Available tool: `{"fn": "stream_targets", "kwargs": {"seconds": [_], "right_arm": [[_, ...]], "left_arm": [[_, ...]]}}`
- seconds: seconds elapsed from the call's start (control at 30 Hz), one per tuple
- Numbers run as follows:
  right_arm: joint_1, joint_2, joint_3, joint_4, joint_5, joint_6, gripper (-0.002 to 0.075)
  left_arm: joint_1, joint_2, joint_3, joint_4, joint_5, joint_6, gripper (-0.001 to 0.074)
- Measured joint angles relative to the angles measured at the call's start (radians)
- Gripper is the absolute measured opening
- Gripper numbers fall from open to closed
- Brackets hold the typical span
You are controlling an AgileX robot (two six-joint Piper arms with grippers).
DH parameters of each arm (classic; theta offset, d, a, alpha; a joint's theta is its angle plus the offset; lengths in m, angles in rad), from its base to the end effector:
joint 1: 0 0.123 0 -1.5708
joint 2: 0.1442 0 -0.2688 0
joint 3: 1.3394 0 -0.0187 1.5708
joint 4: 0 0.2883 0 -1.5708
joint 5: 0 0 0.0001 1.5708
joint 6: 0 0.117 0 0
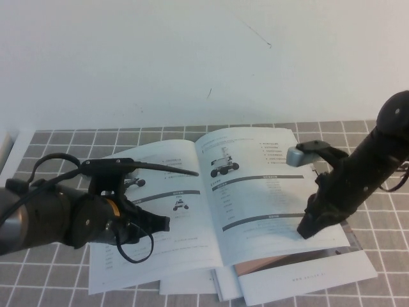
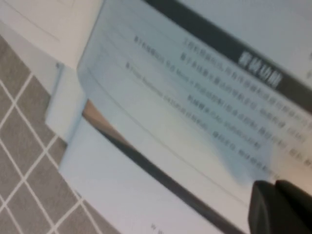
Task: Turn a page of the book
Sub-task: Open the closed book
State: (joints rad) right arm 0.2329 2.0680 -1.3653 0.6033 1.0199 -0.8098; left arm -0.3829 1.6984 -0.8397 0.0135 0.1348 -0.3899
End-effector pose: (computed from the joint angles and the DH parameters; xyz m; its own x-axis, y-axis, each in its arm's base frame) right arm 0.3854 0.1496 0.0848 -0.7743 -0.5860 -0.2389 -0.6264 0.6561 0.4209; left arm 0.3377 -0.1358 0.1022 -0.8161 -0.0677 -0.5740 0.0780 0.9711 -0.2254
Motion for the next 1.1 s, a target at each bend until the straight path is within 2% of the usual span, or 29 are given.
{"fn": "stream_targets", "kwargs": {"seconds": [0.1,0.27,0.43,0.53,0.63,0.7,0.77,0.9,1.1], "right_arm": [[0.002,-0.036,-0.044,-0.010,-0.036,0.001,-0.0003],[0.002,-0.062,-0.190,-0.008,-0.203,0.016,-0.0003],[-0.005,0.016,-0.350,-0.024,-0.117,0.098,0.0015],[-0.006,0.067,-0.404,-0.055,-0.070,0.140,0.0074],[-0.006,0.089,-0.421,-0.093,-0.054,0.172,0.0171],[-0.006,0.097,-0.426,-0.125,-0.047,0.205,0.0272],[-0.006,0.103,-0.428,-0.139,-0.040,0.225,0.0325],[-0.006,0.114,-0.430,-0.161,-0.040,0.239,0.0360],[-0.006,0.143,-0.430,-0.220,-0.073,0.243,0.0372]], "left_arm": [[0.000,0.000,0.000,-0.007,-0.004,0.000,-0.0004],[0.000,0.002,-0.020,0.007,-0.057,0.017,-0.0004],[0.000,0.029,-0.137,0.000,0.079,0.035,-0.0004],[0.000,0.050,-0.200,-0.042,0.151,0.058,-0.0004],[0.000,0.061,-0.249,-0.126,0.202,0.121,-0.0004],[-0.001,0.069,-0.285,-0.207,0.251,0.199,-0.0004],[-0.001,0.080,-0.317,-0.305,0.294,0.287,-0.0004],[-0.001,0.119,-0.372,-0.437,0.343,0.432,-0.0004],[-0.001,0.214,-0.411,-0.463,0.321,0.489,-0.0004]]}}
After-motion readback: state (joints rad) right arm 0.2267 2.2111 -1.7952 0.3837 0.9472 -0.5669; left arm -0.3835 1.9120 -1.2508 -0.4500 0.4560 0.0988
